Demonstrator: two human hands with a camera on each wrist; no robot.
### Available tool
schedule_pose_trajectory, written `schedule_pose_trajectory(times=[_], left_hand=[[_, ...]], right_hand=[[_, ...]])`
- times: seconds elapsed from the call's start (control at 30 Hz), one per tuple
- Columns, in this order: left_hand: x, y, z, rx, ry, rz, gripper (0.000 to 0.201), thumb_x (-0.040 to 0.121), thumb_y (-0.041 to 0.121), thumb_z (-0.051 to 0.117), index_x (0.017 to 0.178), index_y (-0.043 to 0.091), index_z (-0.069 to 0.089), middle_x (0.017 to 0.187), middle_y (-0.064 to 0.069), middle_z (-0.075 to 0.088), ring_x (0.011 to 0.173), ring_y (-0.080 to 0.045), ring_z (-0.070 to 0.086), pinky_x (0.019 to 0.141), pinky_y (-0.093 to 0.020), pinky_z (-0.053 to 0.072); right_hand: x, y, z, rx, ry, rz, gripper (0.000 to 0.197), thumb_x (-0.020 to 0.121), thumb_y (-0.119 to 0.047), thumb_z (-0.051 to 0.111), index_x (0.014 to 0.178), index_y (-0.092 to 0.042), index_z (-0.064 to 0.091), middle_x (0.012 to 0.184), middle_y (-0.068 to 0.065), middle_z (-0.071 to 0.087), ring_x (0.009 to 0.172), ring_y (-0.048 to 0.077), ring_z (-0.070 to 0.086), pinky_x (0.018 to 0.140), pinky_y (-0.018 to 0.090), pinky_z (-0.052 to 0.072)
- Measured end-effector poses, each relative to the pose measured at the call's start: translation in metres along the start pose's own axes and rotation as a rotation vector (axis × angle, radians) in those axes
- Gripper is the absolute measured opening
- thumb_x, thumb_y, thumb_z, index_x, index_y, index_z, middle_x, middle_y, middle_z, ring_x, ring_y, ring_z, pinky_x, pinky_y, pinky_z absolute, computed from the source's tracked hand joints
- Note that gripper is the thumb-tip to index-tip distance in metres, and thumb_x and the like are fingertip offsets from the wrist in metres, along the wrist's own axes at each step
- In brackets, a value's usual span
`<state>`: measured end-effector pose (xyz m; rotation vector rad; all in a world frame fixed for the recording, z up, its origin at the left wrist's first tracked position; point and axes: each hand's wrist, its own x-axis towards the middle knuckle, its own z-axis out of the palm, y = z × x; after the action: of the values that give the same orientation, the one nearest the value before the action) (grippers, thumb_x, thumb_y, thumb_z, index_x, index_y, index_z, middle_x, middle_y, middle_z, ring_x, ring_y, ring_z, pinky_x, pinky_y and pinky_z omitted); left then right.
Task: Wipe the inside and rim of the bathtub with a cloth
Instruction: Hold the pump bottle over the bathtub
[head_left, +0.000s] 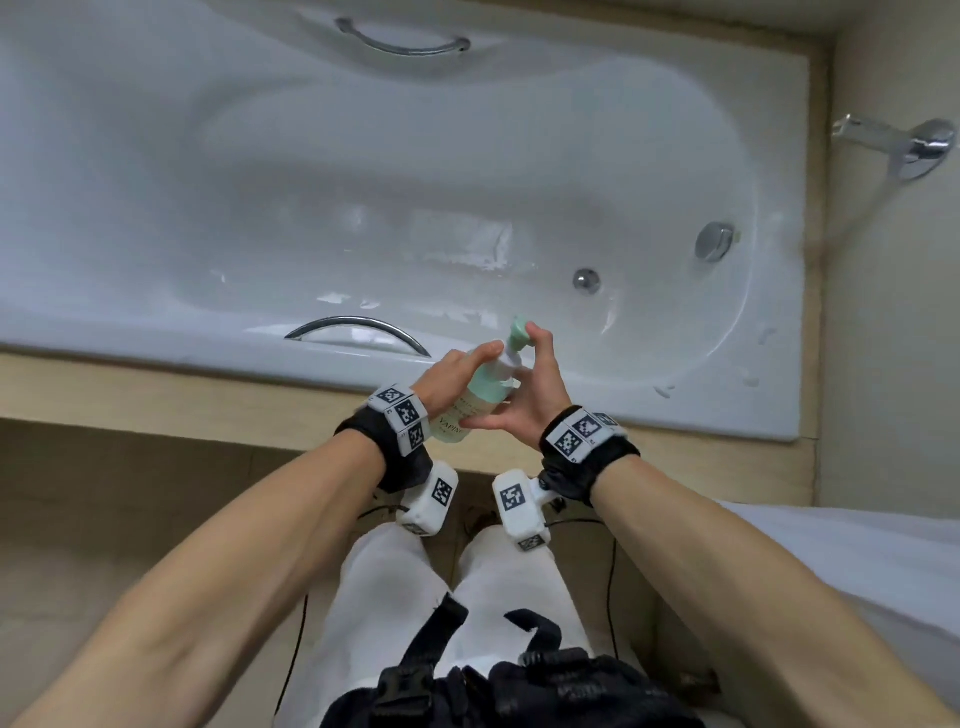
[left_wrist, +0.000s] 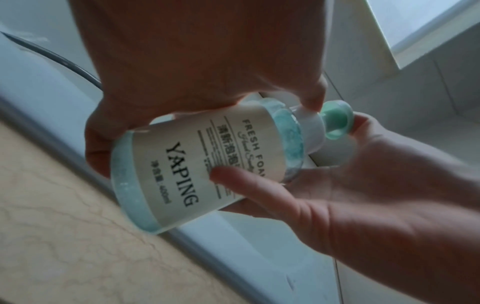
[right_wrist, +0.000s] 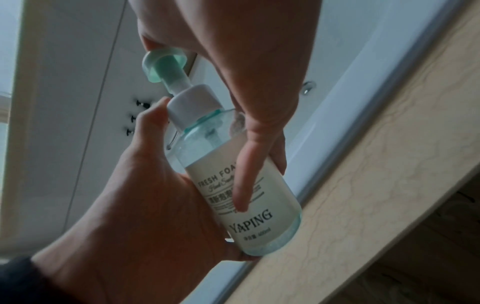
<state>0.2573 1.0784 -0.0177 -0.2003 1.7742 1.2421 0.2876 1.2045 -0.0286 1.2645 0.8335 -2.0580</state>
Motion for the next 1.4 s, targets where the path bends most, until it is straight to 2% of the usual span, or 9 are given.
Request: schedule_pose_trajectory(times=[0.2,0.4,0.53,0.73,0.9,1.0,1.13,1.23,1.4], left_hand=[[-0.023,-0.031,-0.049,-0.120,0.077,0.016,0.055,0.093,0.059,0.041,0.099,0.013,0.070,0.091,-0.012,0.075,0.086,-0.031,0.071,0.087,-0.044,0.051],[-0.029,-0.063,-0.107,-0.149,0.005,0.013,0.053,0.094,0.055,0.043,0.100,0.010,0.070,0.092,-0.013,0.075,0.078,-0.025,0.070,0.075,-0.036,0.052],[-0.026,-0.080,-0.142,-0.067,-0.086,0.024,0.063,0.086,0.067,0.042,0.099,0.013,0.072,0.091,-0.008,0.076,0.087,-0.032,0.072,0.089,-0.046,0.051],[-0.031,-0.098,-0.171,-0.053,-0.086,-0.022,0.070,0.078,0.079,0.044,0.097,0.019,0.072,0.095,-0.008,0.075,0.087,-0.029,0.072,0.092,-0.050,0.051],[-0.050,-0.090,-0.191,-0.030,-0.002,0.008,0.057,0.093,0.063,0.037,0.098,0.018,0.072,0.095,-0.007,0.075,0.092,-0.029,0.069,0.089,-0.042,0.048],[-0.063,-0.084,-0.206,-0.033,0.085,0.001,0.045,0.097,0.058,0.036,0.084,0.027,0.066,0.098,-0.008,0.073,0.094,-0.028,0.067,0.090,-0.041,0.047],[-0.072,-0.092,-0.239,-0.104,0.158,-0.025,0.037,0.095,0.060,0.038,0.085,0.035,0.064,0.100,-0.006,0.072,0.097,-0.027,0.067,0.093,-0.043,0.046],[-0.072,-0.111,-0.262,-0.186,0.150,-0.047,0.051,0.085,0.071,0.040,0.094,0.030,0.069,0.095,-0.008,0.076,0.093,-0.030,0.070,0.094,-0.049,0.050],[-0.076,-0.146,-0.293,-0.231,0.129,-0.028,0.060,0.094,0.062,0.036,0.106,0.012,0.068,0.091,-0.013,0.076,0.089,-0.036,0.071,0.088,-0.049,0.053]], right_hand=[[0.018,0.030,0.050,-0.099,-0.066,0.038,0.081,0.075,-0.064,0.063,0.135,-0.011,0.049,0.133,0.019,0.050,0.117,0.045,0.054,0.089,0.068,0.047],[0.036,0.072,0.098,-0.055,-0.045,0.025,0.071,0.080,-0.058,0.060,0.131,-0.010,0.052,0.133,0.020,0.049,0.117,0.047,0.053,0.088,0.068,0.048],[0.043,0.095,0.123,0.008,-0.027,0.002,0.075,0.080,-0.061,0.059,0.131,-0.007,0.052,0.132,0.019,0.049,0.120,0.045,0.051,0.092,0.070,0.044],[0.049,0.108,0.148,-0.002,-0.024,0.024,0.084,0.074,-0.067,0.063,0.132,-0.007,0.052,0.136,0.018,0.048,0.119,0.046,0.053,0.092,0.070,0.044],[0.051,0.110,0.173,-0.046,-0.033,0.039,0.084,0.071,-0.068,0.065,0.132,-0.011,0.054,0.136,0.018,0.049,0.118,0.046,0.055,0.091,0.069,0.046],[0.056,0.106,0.192,-0.091,-0.085,0.058,0.082,0.074,-0.067,0.063,0.131,-0.009,0.054,0.134,0.019,0.052,0.117,0.044,0.056,0.091,0.067,0.046],[0.071,0.115,0.228,-0.155,-0.109,0.063,0.081,0.073,-0.067,0.065,0.131,-0.010,0.055,0.132,0.019,0.051,0.117,0.043,0.055,0.088,0.067,0.049],[0.082,0.125,0.250,-0.175,-0.134,0.092,0.082,0.074,-0.064,0.067,0.133,-0.010,0.052,0.134,0.019,0.050,0.118,0.044,0.054,0.086,0.066,0.050],[0.101,0.153,0.277,-0.209,-0.131,0.123,0.072,0.081,-0.057,0.063,0.132,-0.008,0.051,0.134,0.018,0.049,0.118,0.042,0.054,0.084,0.066,0.052]])
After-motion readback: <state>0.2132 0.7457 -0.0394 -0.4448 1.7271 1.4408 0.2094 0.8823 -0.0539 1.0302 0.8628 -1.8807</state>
